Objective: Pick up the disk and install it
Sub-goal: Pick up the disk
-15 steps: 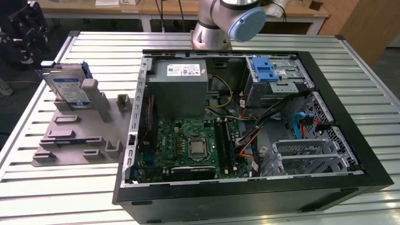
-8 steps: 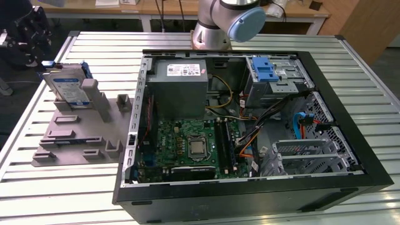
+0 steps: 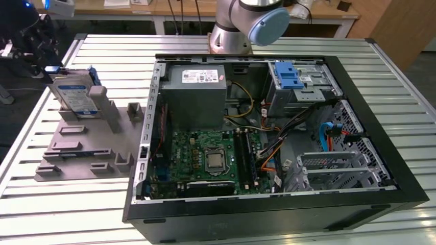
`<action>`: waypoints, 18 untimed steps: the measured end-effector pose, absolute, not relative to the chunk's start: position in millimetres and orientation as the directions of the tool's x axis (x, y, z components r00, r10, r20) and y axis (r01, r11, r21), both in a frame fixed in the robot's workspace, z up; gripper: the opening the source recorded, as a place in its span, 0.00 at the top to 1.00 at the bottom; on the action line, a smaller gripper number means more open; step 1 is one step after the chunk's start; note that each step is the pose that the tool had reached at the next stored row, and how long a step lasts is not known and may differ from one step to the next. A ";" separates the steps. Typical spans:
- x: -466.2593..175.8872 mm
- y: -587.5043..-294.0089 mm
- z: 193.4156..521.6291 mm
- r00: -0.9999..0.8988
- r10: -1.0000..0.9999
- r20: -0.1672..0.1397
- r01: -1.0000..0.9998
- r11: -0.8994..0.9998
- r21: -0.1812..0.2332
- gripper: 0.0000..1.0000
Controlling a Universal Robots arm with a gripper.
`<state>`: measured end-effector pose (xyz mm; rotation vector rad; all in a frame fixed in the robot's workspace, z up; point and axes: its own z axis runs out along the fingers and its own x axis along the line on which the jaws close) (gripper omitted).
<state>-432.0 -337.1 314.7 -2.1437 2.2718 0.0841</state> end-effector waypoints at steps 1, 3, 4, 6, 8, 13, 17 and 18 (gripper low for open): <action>-432.2 -337.1 312.9 -0.058 -0.997 -0.049 -0.998 0.057 0.028 0.41; -432.4 -337.1 309.4 -0.058 -0.997 -0.049 -0.998 0.057 0.028 0.41; -432.5 -337.1 307.6 -0.058 -0.997 -0.049 -0.998 0.057 0.028 0.41; -432.5 -337.1 303.9 -0.058 -0.997 -0.049 -0.998 0.057 0.028 0.41; -432.6 -337.1 300.3 -0.058 -0.997 -0.049 -0.998 0.057 0.028 0.41; -433.2 -337.1 291.3 -0.058 -0.997 -0.049 -0.998 0.057 0.027 0.43; -433.6 -336.9 290.0 -0.058 -0.997 -0.049 -0.998 0.057 0.028 0.55; -434.0 -336.7 289.8 -0.059 -0.997 -0.049 -0.998 0.057 0.028 0.55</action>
